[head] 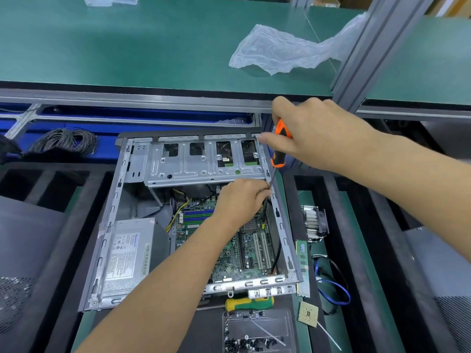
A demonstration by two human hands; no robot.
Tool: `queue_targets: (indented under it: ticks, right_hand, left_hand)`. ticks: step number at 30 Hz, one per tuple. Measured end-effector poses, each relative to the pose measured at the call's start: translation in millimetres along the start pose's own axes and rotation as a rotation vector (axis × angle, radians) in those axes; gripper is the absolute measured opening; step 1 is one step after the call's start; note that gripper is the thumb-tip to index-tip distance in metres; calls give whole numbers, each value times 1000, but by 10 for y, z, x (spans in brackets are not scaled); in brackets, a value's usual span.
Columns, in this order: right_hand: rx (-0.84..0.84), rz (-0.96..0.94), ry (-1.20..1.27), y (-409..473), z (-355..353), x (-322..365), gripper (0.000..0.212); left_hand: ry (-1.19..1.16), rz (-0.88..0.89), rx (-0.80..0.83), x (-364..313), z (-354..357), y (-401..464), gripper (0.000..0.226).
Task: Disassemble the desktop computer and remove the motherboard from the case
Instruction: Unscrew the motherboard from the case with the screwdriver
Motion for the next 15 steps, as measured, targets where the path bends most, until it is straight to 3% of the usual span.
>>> queue_targets:
  ticks: [15]
  right_hand:
    - [1, -1, -8, 10, -14, 6, 46]
  left_hand:
    - [0, 5, -11, -9, -13, 0, 26]
Point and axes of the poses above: each hand's wrist, its own y-axis towards the middle knuckle, its own z-axis out of the palm, x = y × z, the point moved 8 cm from there along y, towards the middle knuckle, and after that the axes turned 3 degrees about -z, right-handed, at the moved point
